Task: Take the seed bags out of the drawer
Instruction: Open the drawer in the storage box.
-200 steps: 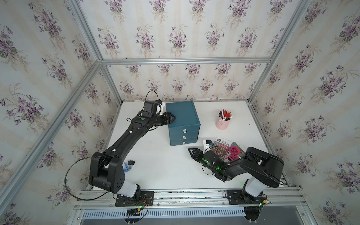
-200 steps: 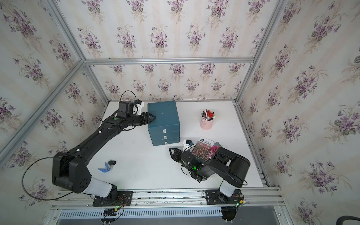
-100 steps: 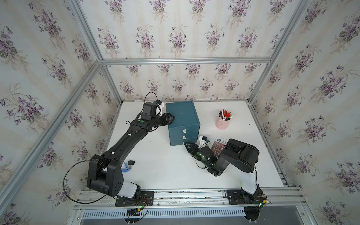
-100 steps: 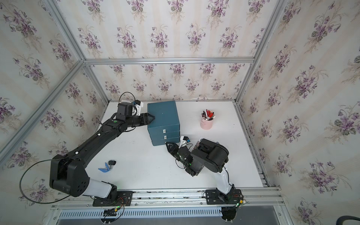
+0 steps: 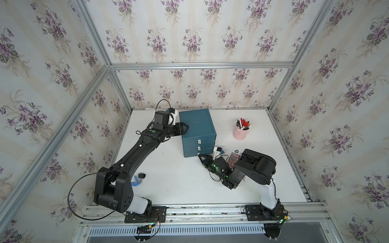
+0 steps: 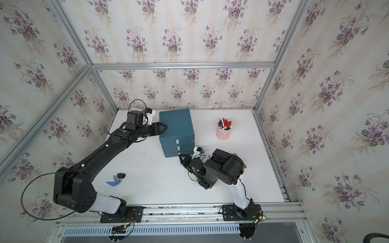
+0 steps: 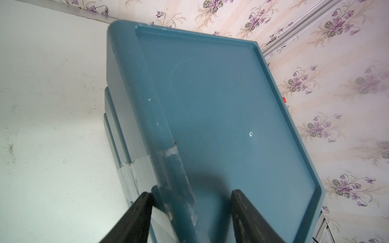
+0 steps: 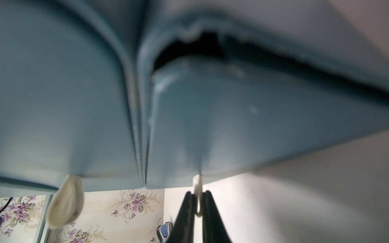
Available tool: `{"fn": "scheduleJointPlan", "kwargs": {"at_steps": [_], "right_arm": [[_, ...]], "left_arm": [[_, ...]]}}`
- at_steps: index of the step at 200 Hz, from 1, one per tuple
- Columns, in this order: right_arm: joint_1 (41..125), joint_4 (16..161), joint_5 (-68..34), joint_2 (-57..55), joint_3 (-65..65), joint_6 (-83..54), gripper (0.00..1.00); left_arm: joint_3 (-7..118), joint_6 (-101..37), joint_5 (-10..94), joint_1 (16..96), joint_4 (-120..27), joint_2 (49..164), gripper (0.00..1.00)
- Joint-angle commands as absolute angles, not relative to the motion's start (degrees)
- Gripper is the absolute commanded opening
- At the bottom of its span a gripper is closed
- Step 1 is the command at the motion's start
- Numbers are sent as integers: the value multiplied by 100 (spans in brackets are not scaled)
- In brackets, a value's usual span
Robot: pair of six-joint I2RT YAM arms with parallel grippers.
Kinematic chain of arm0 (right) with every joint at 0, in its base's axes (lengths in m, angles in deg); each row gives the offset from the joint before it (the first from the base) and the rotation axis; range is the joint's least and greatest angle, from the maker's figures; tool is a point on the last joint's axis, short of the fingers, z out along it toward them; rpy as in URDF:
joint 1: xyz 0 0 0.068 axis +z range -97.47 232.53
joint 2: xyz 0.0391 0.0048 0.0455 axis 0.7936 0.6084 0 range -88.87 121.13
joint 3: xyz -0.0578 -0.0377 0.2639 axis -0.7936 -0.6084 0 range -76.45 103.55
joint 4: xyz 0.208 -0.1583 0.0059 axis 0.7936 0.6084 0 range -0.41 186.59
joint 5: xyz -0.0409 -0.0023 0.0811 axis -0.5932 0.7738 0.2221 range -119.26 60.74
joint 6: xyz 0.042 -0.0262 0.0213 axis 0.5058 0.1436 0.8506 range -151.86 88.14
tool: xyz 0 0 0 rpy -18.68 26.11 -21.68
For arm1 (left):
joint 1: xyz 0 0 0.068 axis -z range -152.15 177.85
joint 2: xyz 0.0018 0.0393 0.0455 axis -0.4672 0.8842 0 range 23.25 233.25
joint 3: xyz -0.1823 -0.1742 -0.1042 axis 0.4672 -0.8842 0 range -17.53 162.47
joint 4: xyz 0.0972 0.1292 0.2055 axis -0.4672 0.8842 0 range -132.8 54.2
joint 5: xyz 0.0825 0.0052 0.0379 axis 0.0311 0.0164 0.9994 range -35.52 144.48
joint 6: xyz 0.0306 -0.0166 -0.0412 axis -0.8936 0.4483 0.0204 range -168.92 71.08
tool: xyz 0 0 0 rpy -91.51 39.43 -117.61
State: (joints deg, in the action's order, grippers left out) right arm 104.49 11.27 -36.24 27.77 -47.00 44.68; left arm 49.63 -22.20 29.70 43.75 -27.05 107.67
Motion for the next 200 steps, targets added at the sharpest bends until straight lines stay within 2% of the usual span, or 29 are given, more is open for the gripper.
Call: {"fn": "scheduleJointPlan", "kwargs": {"at_steps": [1,27,92,157,200], "right_arm": [[10464,1357,-3512,2639,-4664,4404,0],[10636,1679,-3360,2221,-4780,4175,0],[11317,2523,-3704,1119,-5498,3988,0],[12168,4784,-4218,-511,-5933,3635,0],[12362,5176,-4193,-622,-5812,3498,0]], "left_arm": [[4904,-2484,3284,4371,-1951,10817,62],[4906,-2510,3296,4375,-1942,10824,62],[4854,-2505,3360,4384,-1792,10758,59],[4874,-2449,3330,4384,-1687,10656,60],[4903,-2349,3230,4383,-1729,10713,60]]}}
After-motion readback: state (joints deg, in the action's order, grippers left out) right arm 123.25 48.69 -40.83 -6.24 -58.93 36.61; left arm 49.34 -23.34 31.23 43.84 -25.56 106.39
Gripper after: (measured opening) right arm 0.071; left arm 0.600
